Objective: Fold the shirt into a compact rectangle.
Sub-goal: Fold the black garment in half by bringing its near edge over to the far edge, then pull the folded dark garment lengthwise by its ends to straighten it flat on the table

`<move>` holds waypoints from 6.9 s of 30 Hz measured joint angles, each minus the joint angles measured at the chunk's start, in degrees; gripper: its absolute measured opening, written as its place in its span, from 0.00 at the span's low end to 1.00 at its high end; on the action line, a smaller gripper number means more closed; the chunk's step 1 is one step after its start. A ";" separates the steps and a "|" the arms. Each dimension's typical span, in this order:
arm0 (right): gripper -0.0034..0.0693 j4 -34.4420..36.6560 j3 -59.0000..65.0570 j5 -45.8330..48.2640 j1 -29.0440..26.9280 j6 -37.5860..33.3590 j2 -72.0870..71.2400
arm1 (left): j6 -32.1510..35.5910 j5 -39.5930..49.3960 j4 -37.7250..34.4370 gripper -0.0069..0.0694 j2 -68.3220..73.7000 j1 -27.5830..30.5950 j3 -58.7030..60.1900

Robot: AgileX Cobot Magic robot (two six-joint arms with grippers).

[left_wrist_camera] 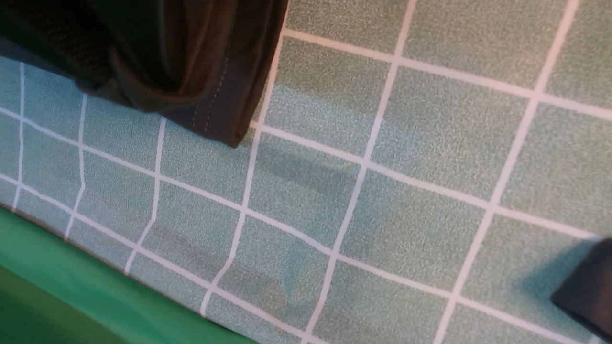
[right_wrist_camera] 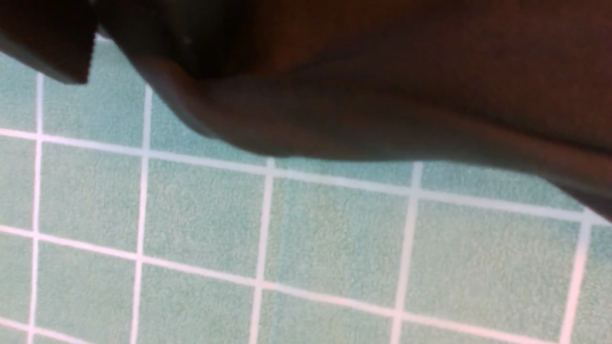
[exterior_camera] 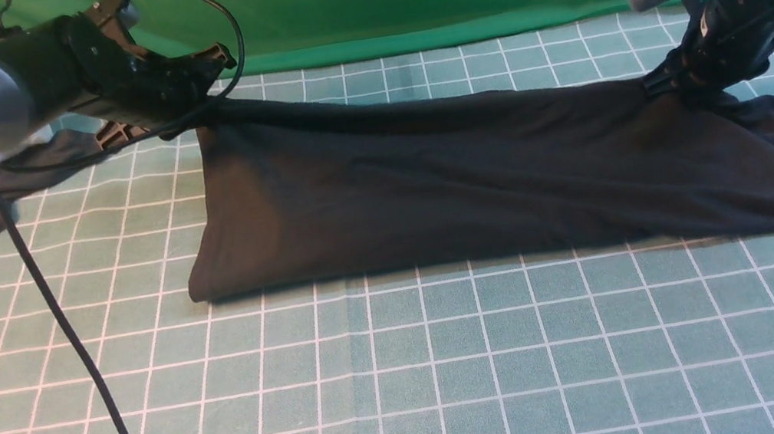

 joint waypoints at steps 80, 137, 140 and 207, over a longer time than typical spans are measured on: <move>0.90 22.94 6.47 17.34 -28.12 -19.89 -8.39 | 15.89 45.86 -4.30 0.11 -2.71 5.33 -18.80; 0.12 22.82 6.47 19.06 -22.03 -20.43 -6.81 | 3.16 31.89 7.74 0.80 -13.80 -6.03 14.90; 0.12 22.82 6.47 19.06 -21.97 -20.43 -6.81 | 1.67 25.65 7.80 0.87 -13.80 -6.08 18.29; 0.12 23.26 21.85 31.85 -40.11 -25.56 -28.79 | 11.30 36.64 -6.90 0.11 -20.98 -22.13 32.49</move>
